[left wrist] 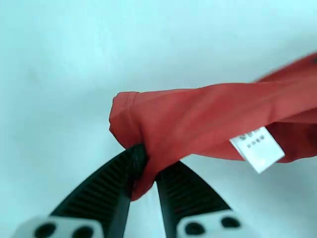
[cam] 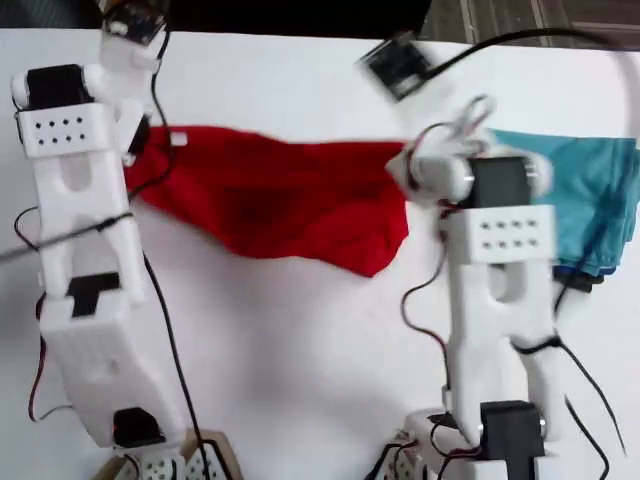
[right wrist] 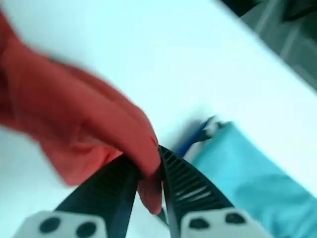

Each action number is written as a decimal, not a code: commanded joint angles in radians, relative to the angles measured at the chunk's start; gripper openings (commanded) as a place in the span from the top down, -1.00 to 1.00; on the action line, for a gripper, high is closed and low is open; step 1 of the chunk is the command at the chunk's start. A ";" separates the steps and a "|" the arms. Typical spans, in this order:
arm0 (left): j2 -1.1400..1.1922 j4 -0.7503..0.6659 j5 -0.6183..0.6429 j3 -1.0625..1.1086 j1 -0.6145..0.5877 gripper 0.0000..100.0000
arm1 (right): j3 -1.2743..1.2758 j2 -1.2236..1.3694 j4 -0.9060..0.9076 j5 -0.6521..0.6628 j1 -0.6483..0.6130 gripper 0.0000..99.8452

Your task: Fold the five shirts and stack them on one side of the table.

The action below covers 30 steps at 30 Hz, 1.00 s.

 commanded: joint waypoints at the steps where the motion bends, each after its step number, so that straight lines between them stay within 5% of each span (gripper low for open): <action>1: -0.226 0.017 0.003 0.016 0.060 0.95 | -0.169 -0.054 -0.025 -0.020 0.041 0.96; 9: -0.474 0.017 0.000 0.147 0.072 0.95 | -0.450 -0.047 0.099 -0.018 0.038 0.96; 21: -0.425 -0.126 -0.002 0.883 0.077 0.95 | -0.410 -0.045 0.117 0.109 0.074 0.96; 30: -0.319 -0.296 0.000 1.023 0.080 0.95 | -0.224 -0.047 0.107 0.115 0.076 0.96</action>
